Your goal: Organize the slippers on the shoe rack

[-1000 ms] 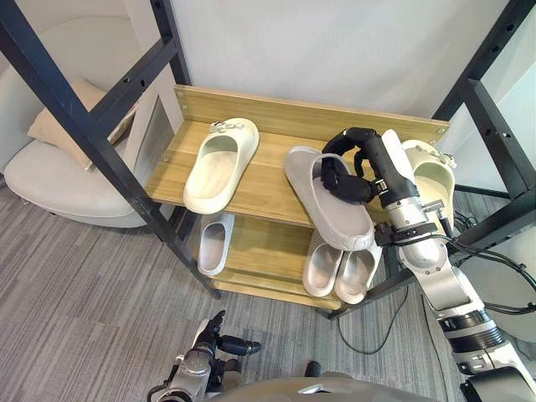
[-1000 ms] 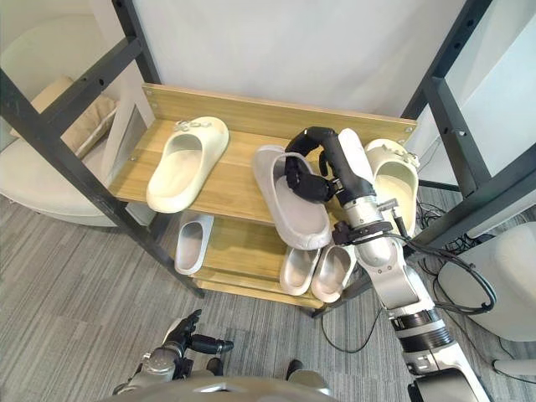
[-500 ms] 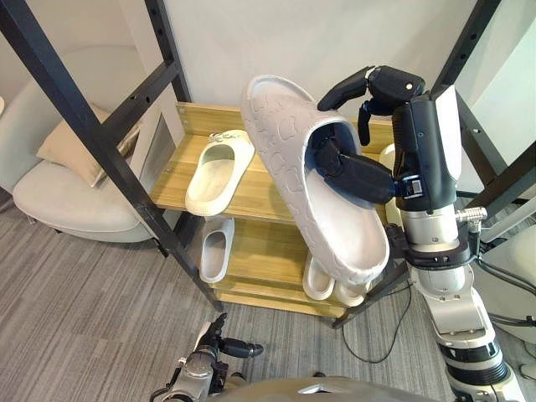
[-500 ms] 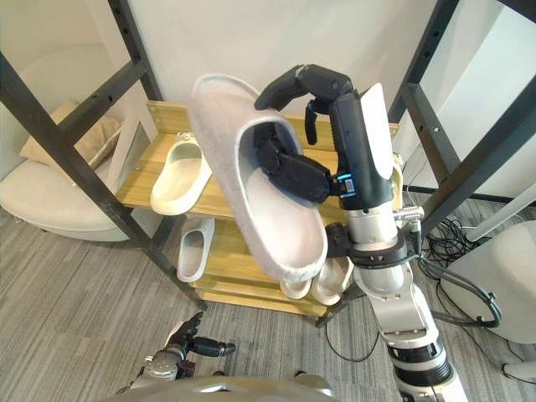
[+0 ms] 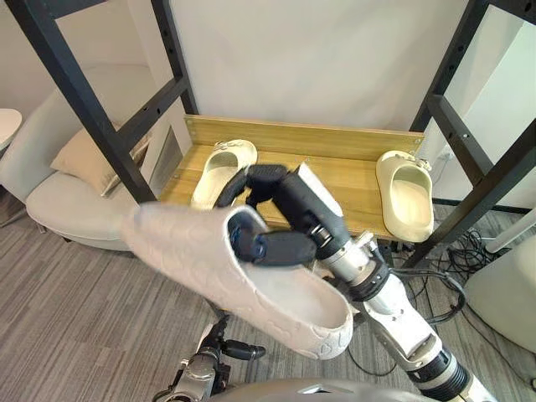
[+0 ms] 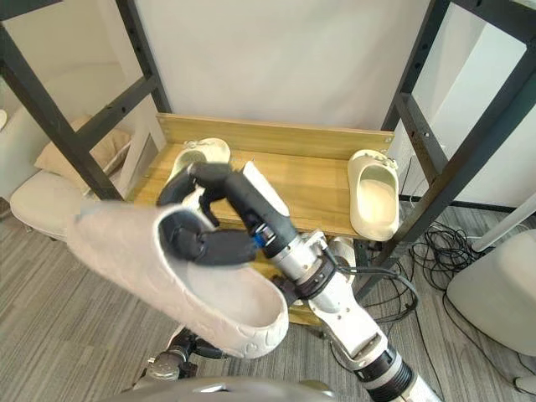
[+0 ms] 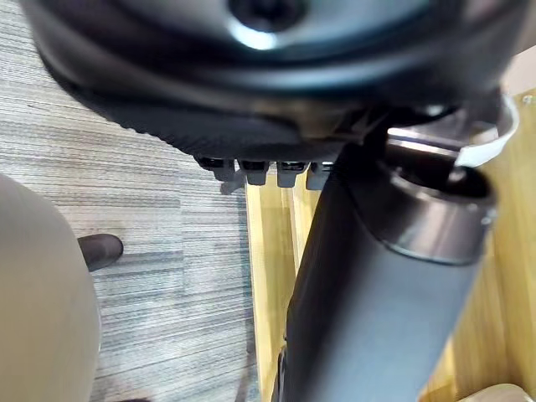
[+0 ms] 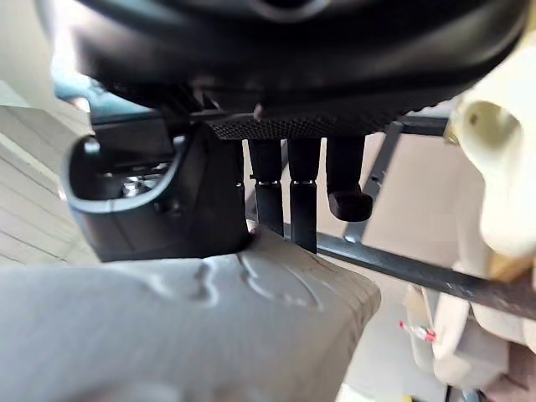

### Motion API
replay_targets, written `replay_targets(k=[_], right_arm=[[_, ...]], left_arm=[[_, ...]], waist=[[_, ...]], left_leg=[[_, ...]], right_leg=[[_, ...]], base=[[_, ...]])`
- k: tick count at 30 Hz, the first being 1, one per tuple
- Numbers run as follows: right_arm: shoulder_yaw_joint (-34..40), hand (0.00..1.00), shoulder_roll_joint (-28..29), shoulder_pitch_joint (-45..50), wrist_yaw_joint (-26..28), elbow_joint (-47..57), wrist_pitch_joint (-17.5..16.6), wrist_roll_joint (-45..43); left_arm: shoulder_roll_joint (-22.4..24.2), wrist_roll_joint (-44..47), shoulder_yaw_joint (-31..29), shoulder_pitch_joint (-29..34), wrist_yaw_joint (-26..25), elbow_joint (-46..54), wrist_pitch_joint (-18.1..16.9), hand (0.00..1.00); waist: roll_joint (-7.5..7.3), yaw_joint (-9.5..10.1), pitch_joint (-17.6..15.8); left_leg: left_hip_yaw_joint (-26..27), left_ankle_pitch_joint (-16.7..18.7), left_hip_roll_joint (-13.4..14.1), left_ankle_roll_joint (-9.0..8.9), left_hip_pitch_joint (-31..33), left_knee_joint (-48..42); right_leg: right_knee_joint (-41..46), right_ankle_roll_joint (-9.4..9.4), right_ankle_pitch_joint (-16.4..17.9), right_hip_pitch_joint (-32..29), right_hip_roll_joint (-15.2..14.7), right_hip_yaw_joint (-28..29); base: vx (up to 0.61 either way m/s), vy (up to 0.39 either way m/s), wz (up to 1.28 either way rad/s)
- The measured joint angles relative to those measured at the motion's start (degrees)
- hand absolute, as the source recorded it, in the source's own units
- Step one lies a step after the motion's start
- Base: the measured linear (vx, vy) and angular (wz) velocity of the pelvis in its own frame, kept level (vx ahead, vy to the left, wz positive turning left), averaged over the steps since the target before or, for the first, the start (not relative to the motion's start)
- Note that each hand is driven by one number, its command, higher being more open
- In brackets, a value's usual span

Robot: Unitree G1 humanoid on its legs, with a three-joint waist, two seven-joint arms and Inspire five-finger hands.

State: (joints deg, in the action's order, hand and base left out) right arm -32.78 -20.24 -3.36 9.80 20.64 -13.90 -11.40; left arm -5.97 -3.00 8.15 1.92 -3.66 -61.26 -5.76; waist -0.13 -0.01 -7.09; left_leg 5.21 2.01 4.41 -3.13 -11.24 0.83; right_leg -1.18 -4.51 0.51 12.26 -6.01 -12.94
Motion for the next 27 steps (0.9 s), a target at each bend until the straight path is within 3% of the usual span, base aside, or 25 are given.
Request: replay_targets(k=[11,14,18,20,25,27], right_arm=[[-11.1,0.0,-4.1,0.6,5.3,-11.1,2.5,0.2],[-10.9,0.0,-5.2,-1.6,4.7,-14.3,2.6,2.5],[-8.0,0.0,-5.5,-7.9,1.2,-16.3,2.6,7.4],[-6.3,0.0,-5.6,-9.6,-0.6,-17.1,2.6,10.3],[-0.8,0.0,-7.3,-11.1,-4.4,-17.0,2.6,14.8],[3.0,0.0,-8.4,-11.9,-6.9,-16.5,2.6,16.9]], left_arm=[[-0.2,-0.1,2.5,-1.3,0.6,-1.2,-0.5,1.0],[-0.7,-0.1,2.9,-4.3,0.4,-1.2,-0.5,1.0],[-1.2,0.3,3.3,-10.0,-0.2,-0.6,-1.4,1.0],[-1.3,1.4,3.3,-11.6,-0.7,-0.1,-1.7,1.0],[-1.7,4.3,2.0,-13.8,-2.2,2.8,-2.6,1.0],[-2.1,6.0,1.4,-14.6,-2.4,4.7,-3.0,1.0]], waist=[[0.16,1.15,0.3],[0.43,2.14,-4.1],[1.73,2.85,-11.1],[2.04,2.87,-12.3],[2.37,2.77,-15.4],[2.36,2.73,-16.3]], left_leg=[[-2.3,-0.8,0.3,-0.43,1.6,-0.4],[-4.0,2.2,1.0,-0.75,9.7,-10.7],[-5.6,7.1,2.0,-1.18,26.1,-27.9],[-6.1,8.3,2.1,-1.53,32.2,-32.3],[-6.1,8.3,2.1,-1.57,41.9,-36.6],[-6.4,9.0,2.1,-1.91,47.0,-41.5]], right_leg=[[1.2,0.19,0.8,-0.4,0.2,-2.1],[10.8,1.19,4.0,-7.6,-0.6,-2.7],[29.1,2.53,10.3,-23.6,-2.4,-2.5],[34.2,2.81,12.1,-29.8,-3.1,-2.3],[40.5,3.16,12.9,-40.3,-4.9,-2.2],[46.2,3.54,15.0,-45.3,-6.1,-2.2]], base=[[-0.02,-0.017,0.11],[-0.12,-0.021,0.18],[-0.28,-0.037,0.05],[-0.35,-0.077,0.04],[-0.14,-0.019,0.03],[-0.09,-0.035,0.09]])
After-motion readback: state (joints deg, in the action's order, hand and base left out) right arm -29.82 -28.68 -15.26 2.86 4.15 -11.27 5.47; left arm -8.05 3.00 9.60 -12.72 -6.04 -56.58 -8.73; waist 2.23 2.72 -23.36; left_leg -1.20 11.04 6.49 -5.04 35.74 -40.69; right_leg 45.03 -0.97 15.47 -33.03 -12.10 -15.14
